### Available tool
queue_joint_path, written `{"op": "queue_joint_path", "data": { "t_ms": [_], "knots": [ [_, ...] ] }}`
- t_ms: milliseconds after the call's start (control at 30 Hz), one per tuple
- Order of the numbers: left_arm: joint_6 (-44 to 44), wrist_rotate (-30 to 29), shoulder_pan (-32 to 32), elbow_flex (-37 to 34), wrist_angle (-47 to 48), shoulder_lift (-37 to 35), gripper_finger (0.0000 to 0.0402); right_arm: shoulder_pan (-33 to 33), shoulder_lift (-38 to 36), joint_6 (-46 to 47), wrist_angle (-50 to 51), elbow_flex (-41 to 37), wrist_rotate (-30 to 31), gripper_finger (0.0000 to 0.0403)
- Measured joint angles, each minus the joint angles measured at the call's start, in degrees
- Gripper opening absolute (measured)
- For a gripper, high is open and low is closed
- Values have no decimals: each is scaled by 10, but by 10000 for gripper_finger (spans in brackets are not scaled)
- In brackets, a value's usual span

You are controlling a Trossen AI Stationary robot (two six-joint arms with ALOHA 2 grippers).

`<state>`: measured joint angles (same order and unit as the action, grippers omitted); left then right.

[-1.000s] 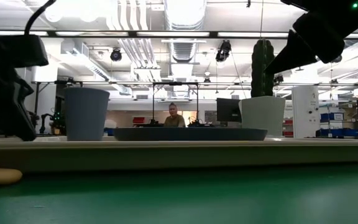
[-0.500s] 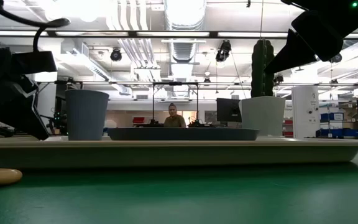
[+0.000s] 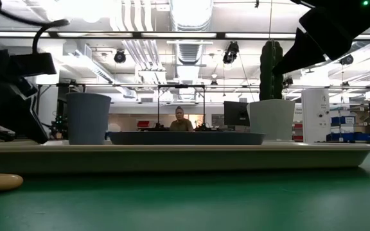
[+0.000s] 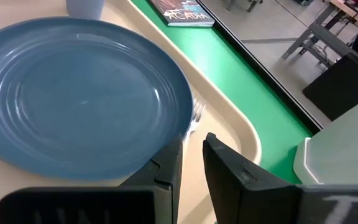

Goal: Pick and place plate/cup/fork/spoon on tray
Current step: Put the orange fork on the white serving tray on the left of the blue plate

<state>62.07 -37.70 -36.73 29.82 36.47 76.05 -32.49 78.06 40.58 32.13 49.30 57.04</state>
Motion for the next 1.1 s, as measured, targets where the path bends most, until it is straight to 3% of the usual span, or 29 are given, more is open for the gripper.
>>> {"op": "queue_joint_path", "data": {
  "t_ms": [200,1100],
  "knots": [
    [6,-38,1,-21,4,2,0,0,0,-1,-8,0,0,54],
    [6,-94,34,-25,57,2,0,0,0,6,-46,0,0,54]
  ]
}}
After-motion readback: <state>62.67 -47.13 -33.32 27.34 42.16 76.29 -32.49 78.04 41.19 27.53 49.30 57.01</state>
